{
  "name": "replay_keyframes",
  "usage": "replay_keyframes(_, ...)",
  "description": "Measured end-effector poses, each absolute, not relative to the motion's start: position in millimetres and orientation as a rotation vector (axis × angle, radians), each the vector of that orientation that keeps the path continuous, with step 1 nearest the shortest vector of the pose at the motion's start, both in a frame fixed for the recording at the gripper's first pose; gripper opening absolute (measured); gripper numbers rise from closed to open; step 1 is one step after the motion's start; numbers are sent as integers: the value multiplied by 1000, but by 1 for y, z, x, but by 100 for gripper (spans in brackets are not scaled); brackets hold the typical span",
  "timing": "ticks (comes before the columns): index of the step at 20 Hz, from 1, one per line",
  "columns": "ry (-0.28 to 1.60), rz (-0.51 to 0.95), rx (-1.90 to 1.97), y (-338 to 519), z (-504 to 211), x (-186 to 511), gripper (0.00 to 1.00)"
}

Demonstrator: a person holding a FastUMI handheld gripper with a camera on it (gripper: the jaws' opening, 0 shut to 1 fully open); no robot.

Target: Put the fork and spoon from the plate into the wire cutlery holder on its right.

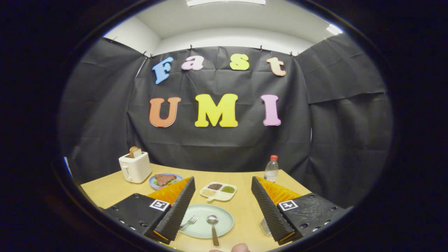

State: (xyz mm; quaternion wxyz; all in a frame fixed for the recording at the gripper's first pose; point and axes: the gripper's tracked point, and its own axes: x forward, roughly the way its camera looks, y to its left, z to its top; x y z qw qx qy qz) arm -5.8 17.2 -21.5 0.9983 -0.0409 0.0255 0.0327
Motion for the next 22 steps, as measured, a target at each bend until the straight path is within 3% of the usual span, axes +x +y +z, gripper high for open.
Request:
replay_keyframes(11,484,88,-26,18,-105,-5,96)
replay_keyframes(22,792,93,-146,20,-190,-17,96)
